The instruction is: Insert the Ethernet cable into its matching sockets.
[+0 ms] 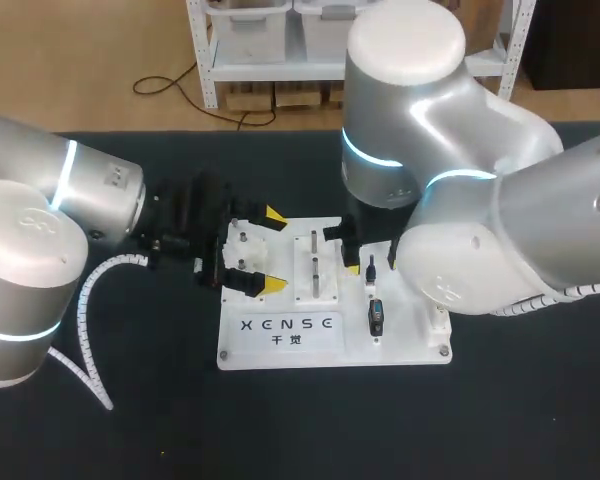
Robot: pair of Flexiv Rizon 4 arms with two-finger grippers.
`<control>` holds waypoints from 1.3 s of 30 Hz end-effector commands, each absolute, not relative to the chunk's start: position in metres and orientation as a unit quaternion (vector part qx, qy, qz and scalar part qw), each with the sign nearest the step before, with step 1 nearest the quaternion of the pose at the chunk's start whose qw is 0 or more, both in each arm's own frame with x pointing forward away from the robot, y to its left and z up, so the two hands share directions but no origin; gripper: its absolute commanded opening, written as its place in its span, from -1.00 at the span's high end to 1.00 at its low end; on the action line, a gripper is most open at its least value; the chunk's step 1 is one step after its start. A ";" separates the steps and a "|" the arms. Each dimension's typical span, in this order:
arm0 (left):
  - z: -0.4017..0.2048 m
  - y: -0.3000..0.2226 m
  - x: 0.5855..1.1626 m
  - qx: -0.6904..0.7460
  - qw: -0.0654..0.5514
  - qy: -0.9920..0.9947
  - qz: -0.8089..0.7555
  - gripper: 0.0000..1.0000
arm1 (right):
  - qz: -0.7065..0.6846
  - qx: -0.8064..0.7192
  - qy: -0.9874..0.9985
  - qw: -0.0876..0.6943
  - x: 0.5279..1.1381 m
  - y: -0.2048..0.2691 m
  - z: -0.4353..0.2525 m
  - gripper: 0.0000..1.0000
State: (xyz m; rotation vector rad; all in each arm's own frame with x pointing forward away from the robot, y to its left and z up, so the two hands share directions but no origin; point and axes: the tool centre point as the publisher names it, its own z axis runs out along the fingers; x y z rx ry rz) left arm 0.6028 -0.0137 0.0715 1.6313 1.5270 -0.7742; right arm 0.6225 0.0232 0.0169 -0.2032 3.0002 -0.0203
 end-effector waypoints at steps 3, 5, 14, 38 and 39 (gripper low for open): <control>0.070 -0.013 0.602 0.638 0.383 0.596 -0.303 -1.00 | -0.002 -0.069 0.996 0.061 0.622 0.027 0.015 1.00; 0.070 -0.013 0.602 0.638 0.383 0.596 -0.303 -1.00 | -0.001 -0.069 0.996 0.060 0.622 0.027 0.015 1.00; 0.070 -0.013 0.602 0.638 0.383 0.596 -0.303 -1.00 | 0.004 -0.071 0.996 0.055 0.622 0.025 0.017 1.00; 0.070 -0.013 0.602 0.638 0.383 0.596 -0.303 -1.00 | 0.013 -0.036 0.998 0.045 0.627 -0.028 0.048 1.00; 0.070 -0.013 0.602 0.638 0.383 0.596 -0.303 -1.00 | 0.011 -0.032 0.998 0.045 0.628 -0.032 0.047 1.00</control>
